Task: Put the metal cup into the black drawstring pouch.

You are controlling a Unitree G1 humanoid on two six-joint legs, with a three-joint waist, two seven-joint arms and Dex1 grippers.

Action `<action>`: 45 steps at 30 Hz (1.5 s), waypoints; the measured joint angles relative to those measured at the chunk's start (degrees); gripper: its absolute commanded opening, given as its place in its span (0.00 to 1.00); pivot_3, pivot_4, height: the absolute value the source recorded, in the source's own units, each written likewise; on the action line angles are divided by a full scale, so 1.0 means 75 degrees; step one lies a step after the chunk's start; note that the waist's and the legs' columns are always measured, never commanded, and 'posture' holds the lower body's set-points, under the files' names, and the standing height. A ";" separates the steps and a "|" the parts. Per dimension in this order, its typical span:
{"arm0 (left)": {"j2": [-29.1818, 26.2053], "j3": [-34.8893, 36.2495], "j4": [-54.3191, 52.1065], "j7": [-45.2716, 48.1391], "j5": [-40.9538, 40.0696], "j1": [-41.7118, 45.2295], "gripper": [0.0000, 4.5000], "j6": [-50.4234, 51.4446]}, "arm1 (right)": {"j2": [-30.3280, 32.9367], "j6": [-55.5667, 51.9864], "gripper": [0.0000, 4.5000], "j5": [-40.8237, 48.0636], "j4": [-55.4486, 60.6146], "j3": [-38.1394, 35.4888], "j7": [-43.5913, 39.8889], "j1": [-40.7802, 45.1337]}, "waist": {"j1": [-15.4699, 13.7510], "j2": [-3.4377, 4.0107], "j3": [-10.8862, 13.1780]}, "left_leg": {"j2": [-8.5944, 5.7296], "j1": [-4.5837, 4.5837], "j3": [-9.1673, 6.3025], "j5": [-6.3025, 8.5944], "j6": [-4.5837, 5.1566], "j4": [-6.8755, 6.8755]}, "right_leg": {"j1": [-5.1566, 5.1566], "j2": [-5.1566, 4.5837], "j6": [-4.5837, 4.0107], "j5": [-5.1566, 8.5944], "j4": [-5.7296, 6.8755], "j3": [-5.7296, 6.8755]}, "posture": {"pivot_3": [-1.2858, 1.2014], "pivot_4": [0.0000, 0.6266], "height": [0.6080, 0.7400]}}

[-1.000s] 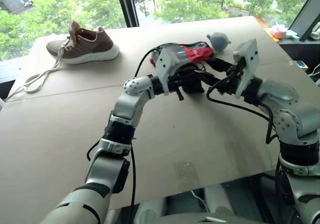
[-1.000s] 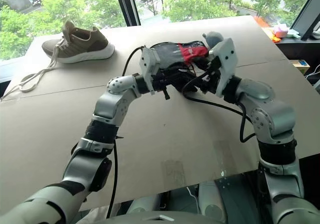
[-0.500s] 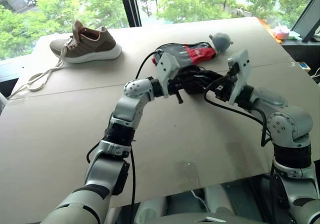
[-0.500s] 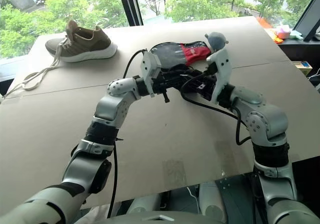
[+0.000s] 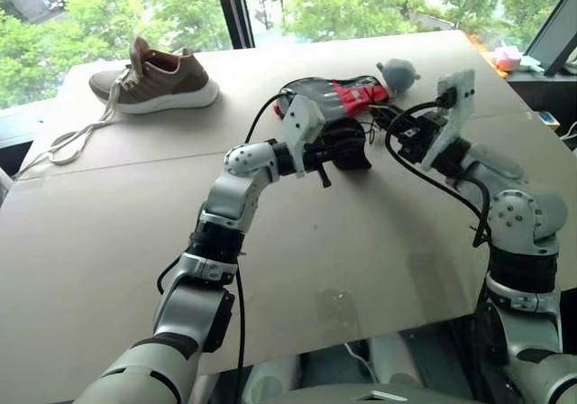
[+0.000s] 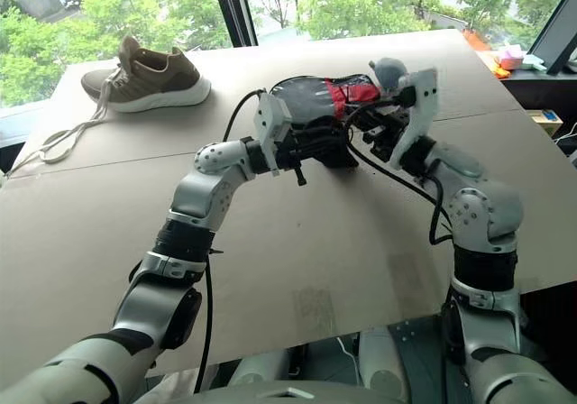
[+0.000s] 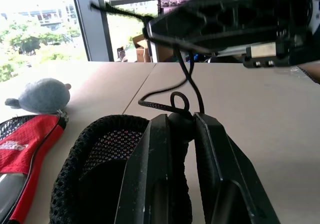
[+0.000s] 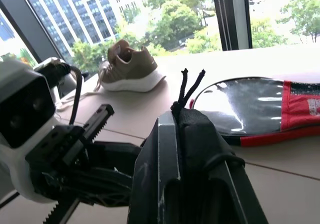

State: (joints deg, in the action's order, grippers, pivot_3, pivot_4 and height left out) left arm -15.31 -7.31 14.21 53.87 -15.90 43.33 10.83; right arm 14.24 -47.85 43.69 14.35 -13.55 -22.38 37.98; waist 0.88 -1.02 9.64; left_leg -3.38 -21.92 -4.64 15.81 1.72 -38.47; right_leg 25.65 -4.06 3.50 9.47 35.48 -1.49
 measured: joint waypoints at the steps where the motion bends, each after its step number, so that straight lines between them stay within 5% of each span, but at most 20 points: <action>1: -0.0004 0.0001 0.0000 -0.0016 0.0000 -0.0001 0.03 0.0001 | -0.0164 0.0050 0.01 0.0280 -0.0065 -0.0261 0.0191 0.0207 | 0.0001 0.0000 0.0000 | 0.0001 0.0000 -0.0001 0.0000 0.0000 0.0000 | 0.0000 0.0000 0.0000 0.0000 0.0001 0.0000 | 0.52 0.24 1.00; 8: 0.0008 0.0071 -0.0110 -0.0221 -0.0025 0.0162 0.03 -0.0101 | -0.0867 0.0338 0.01 0.2264 -0.0690 -0.1644 0.1751 0.1441 | -0.0003 0.0001 0.0000 | 0.0000 -0.0003 -0.0006 0.0000 0.0000 0.0000 | 0.0002 -0.0001 0.0000 0.0000 0.0030 0.0002 | 0.52 0.24 1.00; 15: 0.0032 0.0151 -0.0228 -0.0303 -0.0135 0.0466 0.03 -0.0318 | -0.0867 0.0600 0.01 0.3607 -0.0782 -0.1840 0.2531 0.2018 | 0.0015 0.0002 0.0000 | 0.0001 -0.0003 -0.0003 0.0000 0.0001 0.0005 | 0.0002 0.0001 0.0000 0.0000 0.0035 0.0003 | 0.52 0.24 1.00; 22: 0.0089 0.0156 -0.0033 -0.0383 -0.0138 0.0544 0.03 -0.0379 | -0.0770 0.0633 0.01 0.3719 -0.0609 -0.1460 0.2578 0.2038 | 0.0026 0.0003 0.0000 | 0.0000 -0.0003 0.0000 0.0000 0.0002 0.0005 | 0.0002 0.0002 0.0000 0.0000 0.0038 0.0003 | 0.52 0.24 1.00; 27: 0.0034 0.0054 0.0390 -0.0378 0.0041 0.0416 0.55 -0.0314 | -0.0607 0.1058 0.00 0.3892 -0.0282 -0.1466 0.2555 0.2202 | 0.0028 0.0009 -0.0003 | -0.0003 -0.0004 -0.0002 0.0000 0.0002 0.0007 | 0.0002 0.0003 0.0000 0.0000 0.0036 0.0005 | 0.52 0.24 1.00; 45: 0.0167 0.0414 0.0098 -0.0384 -0.0633 0.0475 0.55 0.0184 | -0.0166 0.1483 0.00 0.4587 -0.0368 -0.1152 0.2748 0.2278 | 0.0030 0.0008 -0.0002 | 0.0002 -0.0005 -0.0002 0.0001 0.0003 0.0006 | 0.0002 0.0002 0.0000 0.0000 0.0036 0.0005 | 0.52 0.24 1.00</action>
State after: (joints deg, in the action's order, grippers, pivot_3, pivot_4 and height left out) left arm -14.06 -4.21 14.94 50.98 -20.65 46.90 12.21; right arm 12.99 -36.73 78.09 11.59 -22.19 -1.77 55.06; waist 1.10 -0.96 9.63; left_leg -3.36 -21.95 -4.65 15.82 1.75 -38.43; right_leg 25.67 -4.05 3.50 9.47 35.75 -1.45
